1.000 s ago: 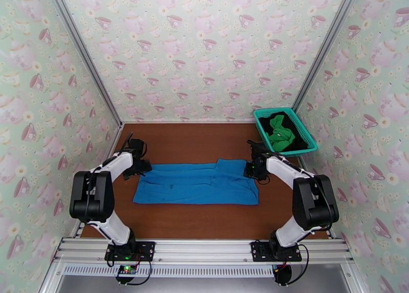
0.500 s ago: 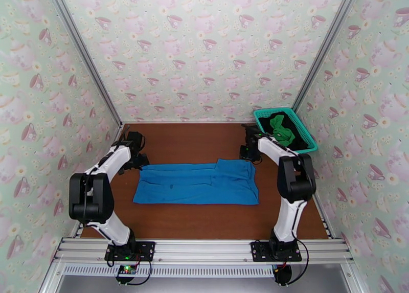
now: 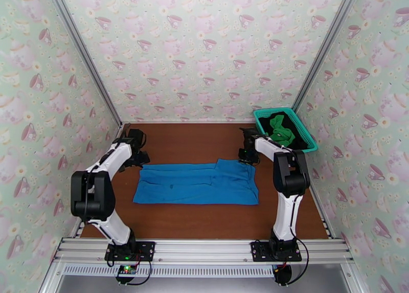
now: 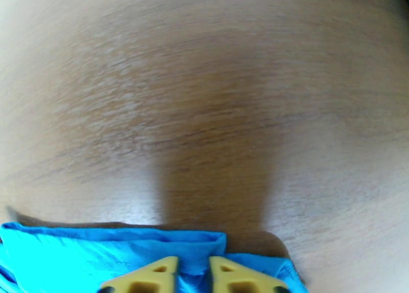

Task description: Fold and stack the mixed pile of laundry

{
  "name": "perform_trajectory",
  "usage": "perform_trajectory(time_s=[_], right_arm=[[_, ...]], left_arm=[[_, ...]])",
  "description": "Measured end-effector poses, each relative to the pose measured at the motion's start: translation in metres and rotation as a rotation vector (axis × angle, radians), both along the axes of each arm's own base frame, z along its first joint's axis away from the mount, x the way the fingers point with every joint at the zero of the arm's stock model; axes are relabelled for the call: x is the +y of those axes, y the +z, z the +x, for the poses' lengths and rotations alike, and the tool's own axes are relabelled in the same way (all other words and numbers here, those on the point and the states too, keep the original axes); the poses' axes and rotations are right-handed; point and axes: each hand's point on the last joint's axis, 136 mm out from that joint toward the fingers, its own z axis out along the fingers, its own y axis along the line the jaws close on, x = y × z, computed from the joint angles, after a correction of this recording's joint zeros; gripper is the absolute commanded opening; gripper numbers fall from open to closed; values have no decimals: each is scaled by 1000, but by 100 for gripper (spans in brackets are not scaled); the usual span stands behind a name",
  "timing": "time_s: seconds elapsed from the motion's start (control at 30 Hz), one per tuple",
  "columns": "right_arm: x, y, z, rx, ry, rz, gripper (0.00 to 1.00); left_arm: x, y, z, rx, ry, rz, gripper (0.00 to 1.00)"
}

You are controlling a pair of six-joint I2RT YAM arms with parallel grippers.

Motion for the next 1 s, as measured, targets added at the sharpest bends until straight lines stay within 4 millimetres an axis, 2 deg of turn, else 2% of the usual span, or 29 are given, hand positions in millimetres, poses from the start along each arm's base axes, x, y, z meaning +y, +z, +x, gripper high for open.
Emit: perform_trajectory(time_s=[0.07,0.3,0.4,0.47,0.57,0.67,0.73,0.8,0.87,0.93,1.0], right_arm=[[0,1,1,-4,-1,0,0],[1,2,4,-5,-1,1,0],[2,9,4,-18,1,4,0],[4,22,0,-44,7,8,0],[9,55,-15,-108,26,21,0],[20,88,-38,-189,60,43,0],[27,95,-56,-208,82,52,0],[32,89,-76,-200,99,56,0],[32,71,-96,-158,104,50,0],[26,53,-111,-109,96,29,0],[19,45,-117,-86,81,-2,0]], left_arm=[[-1,-4,0,11,-2,0,100],[-3,-6,0,15,-4,0,100],[-5,-6,0,16,-10,0,100],[-7,-4,0,13,-15,0,100],[-9,7,-1,-10,-21,0,100],[-9,22,-2,-50,-22,2,100],[-9,31,-3,-78,-23,0,100],[-10,38,-4,-101,-24,0,100],[-12,39,-8,-107,-28,-2,100],[-12,36,-12,-99,-27,-2,100],[-13,33,-15,-90,-28,-6,100]])
